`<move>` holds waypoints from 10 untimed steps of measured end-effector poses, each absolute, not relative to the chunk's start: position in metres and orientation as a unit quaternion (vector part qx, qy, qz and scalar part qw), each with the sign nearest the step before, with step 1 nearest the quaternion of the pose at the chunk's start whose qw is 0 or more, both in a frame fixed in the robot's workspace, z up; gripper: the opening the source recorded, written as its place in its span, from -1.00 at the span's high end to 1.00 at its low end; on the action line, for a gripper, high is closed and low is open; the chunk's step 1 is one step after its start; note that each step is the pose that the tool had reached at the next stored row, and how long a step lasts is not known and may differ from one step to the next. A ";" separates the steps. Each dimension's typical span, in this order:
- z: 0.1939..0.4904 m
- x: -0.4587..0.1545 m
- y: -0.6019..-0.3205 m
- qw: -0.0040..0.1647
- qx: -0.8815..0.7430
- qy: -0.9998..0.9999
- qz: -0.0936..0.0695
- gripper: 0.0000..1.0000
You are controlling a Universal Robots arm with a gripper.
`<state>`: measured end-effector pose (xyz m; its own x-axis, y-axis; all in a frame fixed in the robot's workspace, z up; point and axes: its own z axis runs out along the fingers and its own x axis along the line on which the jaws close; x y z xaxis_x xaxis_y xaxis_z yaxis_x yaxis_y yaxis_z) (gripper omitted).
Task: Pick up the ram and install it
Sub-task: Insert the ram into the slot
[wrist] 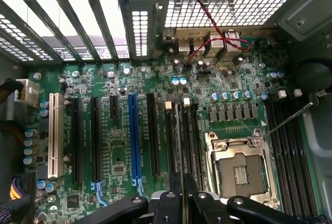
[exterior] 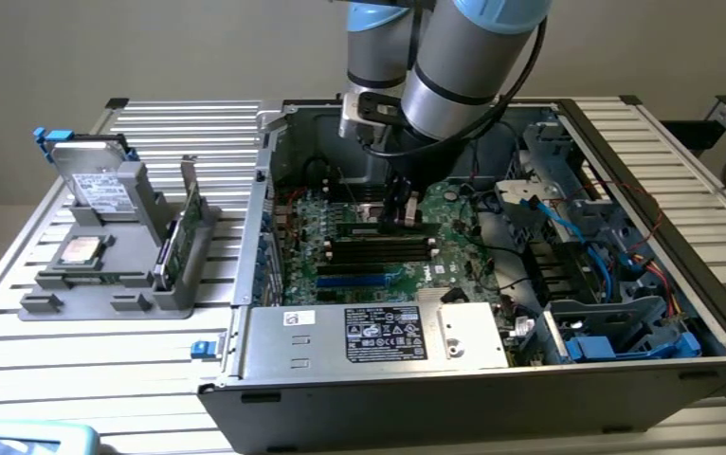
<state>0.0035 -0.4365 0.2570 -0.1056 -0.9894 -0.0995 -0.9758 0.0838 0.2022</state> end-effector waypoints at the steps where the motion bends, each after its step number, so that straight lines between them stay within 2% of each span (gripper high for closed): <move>1: 0.257 0.003 -0.437 0.031 0.668 -0.735 -0.109 0.70; 7: 0.254 0.004 -0.436 0.040 0.684 -0.722 -0.101 0.70; 10: 0.252 0.003 -0.432 0.035 0.692 -0.715 -0.094 0.70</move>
<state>0.0031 -0.4324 0.2521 -0.0405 -0.9960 -0.0797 -0.9828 0.0253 0.1831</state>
